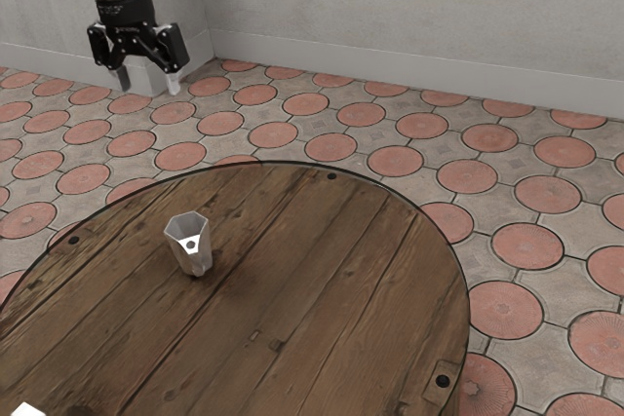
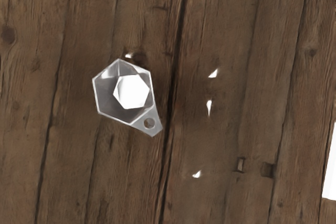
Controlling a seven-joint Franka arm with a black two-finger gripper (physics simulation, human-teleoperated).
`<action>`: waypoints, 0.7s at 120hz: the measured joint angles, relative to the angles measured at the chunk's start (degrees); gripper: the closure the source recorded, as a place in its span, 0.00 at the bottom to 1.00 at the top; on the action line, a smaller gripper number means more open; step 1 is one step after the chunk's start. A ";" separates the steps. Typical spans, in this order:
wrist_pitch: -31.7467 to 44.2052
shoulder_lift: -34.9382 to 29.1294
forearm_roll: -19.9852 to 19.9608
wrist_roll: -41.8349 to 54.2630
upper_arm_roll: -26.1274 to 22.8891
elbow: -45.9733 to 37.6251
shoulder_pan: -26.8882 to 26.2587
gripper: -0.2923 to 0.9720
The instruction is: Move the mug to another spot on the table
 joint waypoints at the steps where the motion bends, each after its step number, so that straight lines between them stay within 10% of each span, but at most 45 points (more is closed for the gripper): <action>1: 0.20 -0.10 -0.01 0.20 -0.33 -0.17 0.33 0.25; 72: 24.63 -14.21 -5.03 -14.30 -2.71 -41.47 -9.40 0.25; 84: 32.56 -13.07 -0.25 -20.38 -2.59 -45.79 -9.14 0.25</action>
